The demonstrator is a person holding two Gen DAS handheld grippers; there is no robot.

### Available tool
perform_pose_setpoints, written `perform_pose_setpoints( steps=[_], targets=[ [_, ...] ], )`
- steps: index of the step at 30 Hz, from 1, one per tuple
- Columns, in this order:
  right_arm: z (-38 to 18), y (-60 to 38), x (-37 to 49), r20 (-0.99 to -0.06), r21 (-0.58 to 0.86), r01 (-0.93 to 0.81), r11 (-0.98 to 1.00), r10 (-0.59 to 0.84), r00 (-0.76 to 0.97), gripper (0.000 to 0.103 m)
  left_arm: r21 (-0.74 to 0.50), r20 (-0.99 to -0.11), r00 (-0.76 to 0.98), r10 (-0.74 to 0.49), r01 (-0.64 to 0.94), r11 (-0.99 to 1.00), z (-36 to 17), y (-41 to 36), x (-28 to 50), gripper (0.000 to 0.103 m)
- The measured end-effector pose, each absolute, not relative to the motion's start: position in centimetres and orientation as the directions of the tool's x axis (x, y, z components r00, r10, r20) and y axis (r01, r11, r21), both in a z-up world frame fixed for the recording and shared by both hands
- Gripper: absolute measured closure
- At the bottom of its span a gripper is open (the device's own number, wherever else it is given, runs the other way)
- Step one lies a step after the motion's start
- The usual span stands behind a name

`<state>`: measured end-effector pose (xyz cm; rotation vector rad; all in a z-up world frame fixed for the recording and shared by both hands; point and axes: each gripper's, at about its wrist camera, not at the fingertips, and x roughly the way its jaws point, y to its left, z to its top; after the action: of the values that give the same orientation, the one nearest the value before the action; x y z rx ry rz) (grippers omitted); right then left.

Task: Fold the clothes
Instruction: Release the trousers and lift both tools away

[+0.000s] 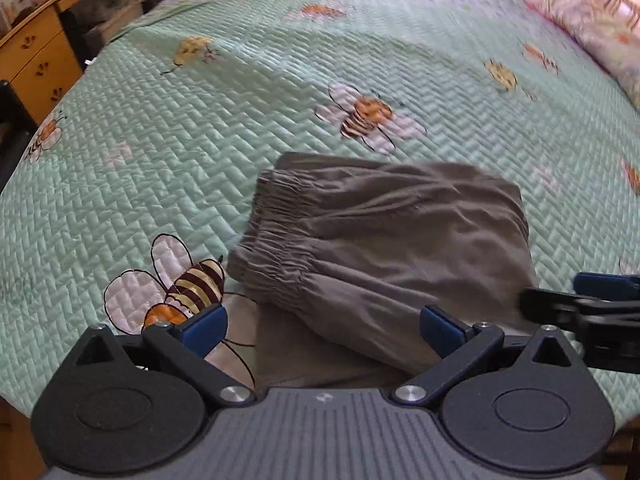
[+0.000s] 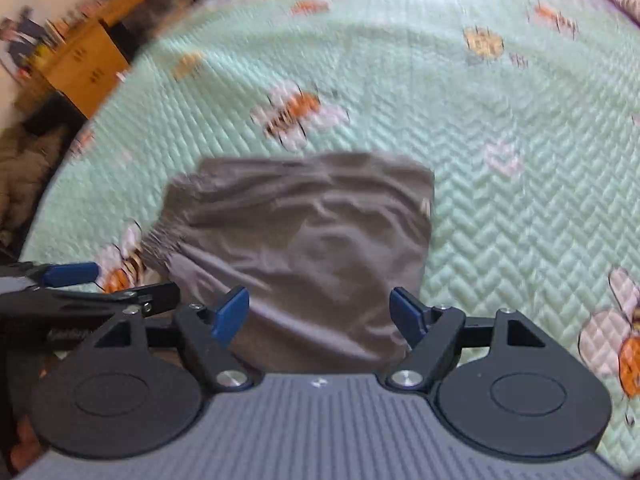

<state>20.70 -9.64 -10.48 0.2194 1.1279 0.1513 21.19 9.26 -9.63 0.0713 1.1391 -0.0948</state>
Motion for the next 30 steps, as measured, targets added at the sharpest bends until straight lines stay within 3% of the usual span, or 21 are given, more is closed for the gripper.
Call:
perform_pose_setpoints(
  steps=[6,22,27,30],
  targets=[
    [-11.2,-8.0,21.2,-0.909,0.217,0.021,0.976,0.194,0.368,0.025,0.094,-0.934,0.351,0.061,0.079,0.992,-10.5,9.7,22.1,0.001],
    [-11.6,-8.0,21.7,-0.916,0.233,0.0,0.972,0.22,0.336,0.025,0.109,-0.946,0.315,0.08,0.075,0.991,-11.7,9.1,22.8,0.001],
    [-10.8,-8.4,21.6,-0.894,0.285,-0.012,0.958,0.271,0.356,0.025,0.059,-0.941,0.336,0.033,0.07,0.996,-10.6,9.7,22.8,0.002],
    [-9.7,-9.6,21.0,-0.839,0.365,-0.041,0.93,0.347,0.418,0.025,-0.089,-0.894,0.434,-0.115,0.078,0.993,-8.7,11.5,22.3,0.004]
  ],
)
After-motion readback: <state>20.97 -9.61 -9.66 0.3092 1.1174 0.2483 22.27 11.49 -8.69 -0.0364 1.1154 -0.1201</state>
